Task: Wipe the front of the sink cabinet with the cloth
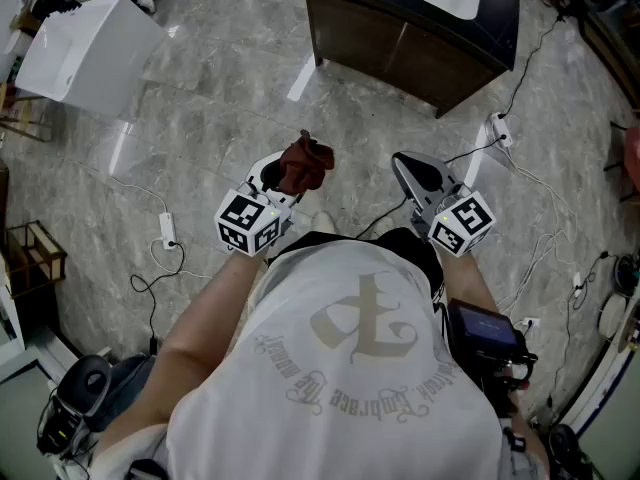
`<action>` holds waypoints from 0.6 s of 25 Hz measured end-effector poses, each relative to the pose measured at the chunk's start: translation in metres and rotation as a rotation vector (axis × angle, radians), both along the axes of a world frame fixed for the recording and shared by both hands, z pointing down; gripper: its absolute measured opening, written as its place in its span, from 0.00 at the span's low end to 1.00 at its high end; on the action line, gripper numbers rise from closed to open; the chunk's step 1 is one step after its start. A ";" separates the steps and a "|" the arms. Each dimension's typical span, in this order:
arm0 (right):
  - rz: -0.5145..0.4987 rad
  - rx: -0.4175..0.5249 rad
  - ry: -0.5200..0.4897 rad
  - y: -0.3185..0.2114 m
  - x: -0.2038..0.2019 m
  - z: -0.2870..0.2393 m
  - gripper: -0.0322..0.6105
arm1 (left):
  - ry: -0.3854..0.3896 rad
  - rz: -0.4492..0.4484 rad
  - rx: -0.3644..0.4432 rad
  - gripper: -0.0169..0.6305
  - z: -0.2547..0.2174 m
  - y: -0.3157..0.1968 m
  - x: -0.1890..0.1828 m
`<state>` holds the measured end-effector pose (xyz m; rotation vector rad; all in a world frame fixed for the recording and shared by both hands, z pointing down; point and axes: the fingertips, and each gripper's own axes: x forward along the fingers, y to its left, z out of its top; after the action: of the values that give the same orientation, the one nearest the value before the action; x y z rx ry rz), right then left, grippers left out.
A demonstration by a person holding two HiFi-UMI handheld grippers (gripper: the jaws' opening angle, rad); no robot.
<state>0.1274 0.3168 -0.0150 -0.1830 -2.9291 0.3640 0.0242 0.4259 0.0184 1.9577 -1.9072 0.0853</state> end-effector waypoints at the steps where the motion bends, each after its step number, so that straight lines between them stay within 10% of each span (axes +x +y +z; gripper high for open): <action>1: 0.003 0.000 0.004 0.000 -0.001 0.000 0.07 | 0.003 0.000 -0.002 0.26 0.000 0.000 0.000; 15: 0.068 -0.017 0.026 -0.010 -0.011 0.003 0.07 | 0.013 -0.011 -0.012 0.26 -0.002 0.006 -0.020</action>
<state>0.1160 0.3071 -0.0120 -0.0804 -2.9132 0.3988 0.0037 0.4323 0.0166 1.9349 -1.9052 0.0804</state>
